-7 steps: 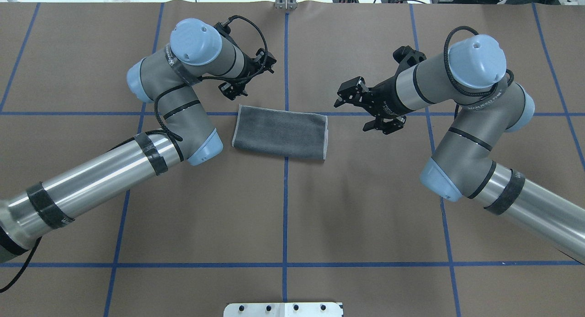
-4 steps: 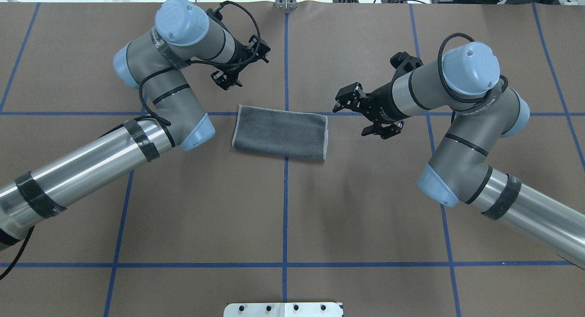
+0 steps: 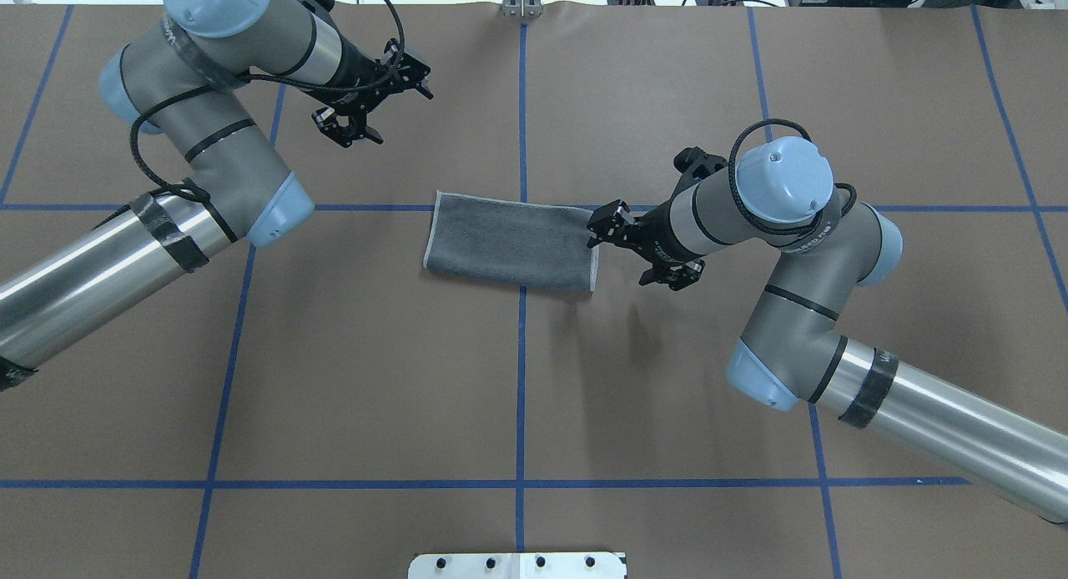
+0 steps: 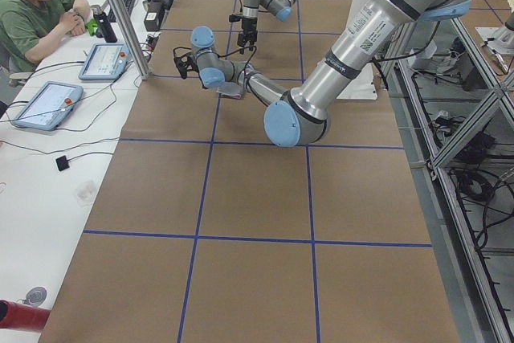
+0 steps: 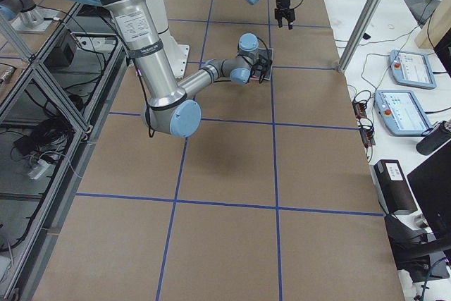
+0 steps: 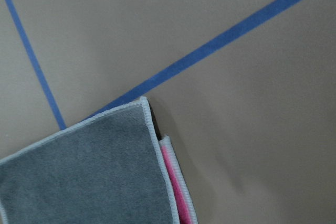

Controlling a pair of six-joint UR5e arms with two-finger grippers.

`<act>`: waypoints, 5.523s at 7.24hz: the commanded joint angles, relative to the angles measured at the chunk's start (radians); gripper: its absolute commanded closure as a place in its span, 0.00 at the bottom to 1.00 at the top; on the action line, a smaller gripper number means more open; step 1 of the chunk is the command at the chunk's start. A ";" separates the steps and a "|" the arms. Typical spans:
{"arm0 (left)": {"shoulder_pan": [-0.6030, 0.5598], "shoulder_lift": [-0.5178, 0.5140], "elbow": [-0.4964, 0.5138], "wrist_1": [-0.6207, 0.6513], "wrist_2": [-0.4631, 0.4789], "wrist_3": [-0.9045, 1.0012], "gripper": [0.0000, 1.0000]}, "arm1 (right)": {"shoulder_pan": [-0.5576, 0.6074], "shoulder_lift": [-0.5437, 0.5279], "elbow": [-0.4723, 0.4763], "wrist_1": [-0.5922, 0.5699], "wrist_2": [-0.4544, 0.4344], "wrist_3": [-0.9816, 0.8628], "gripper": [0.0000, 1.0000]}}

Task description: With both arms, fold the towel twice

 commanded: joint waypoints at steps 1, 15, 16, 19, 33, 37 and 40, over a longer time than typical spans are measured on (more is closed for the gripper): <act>-0.009 0.009 -0.005 0.000 -0.012 0.005 0.01 | -0.009 0.022 -0.028 0.000 0.000 -0.001 0.01; -0.009 0.011 -0.005 0.000 -0.010 0.005 0.01 | -0.026 0.100 -0.129 0.000 0.001 0.030 0.82; -0.009 0.011 -0.005 0.000 -0.010 0.005 0.01 | -0.026 0.103 -0.128 0.000 0.001 0.050 1.00; -0.018 0.009 -0.012 0.000 -0.013 0.005 0.01 | -0.008 0.093 -0.062 -0.002 0.055 0.082 1.00; -0.056 0.014 -0.010 0.003 -0.040 0.061 0.01 | -0.178 0.034 0.207 -0.030 0.109 0.248 0.00; 0.095 0.015 -0.083 -0.006 -0.023 0.120 0.01 | -0.002 0.022 0.204 -0.036 0.110 0.211 0.00; 0.222 0.023 -0.101 -0.002 0.118 0.339 0.01 | 0.110 -0.004 0.181 -0.037 0.136 0.069 0.00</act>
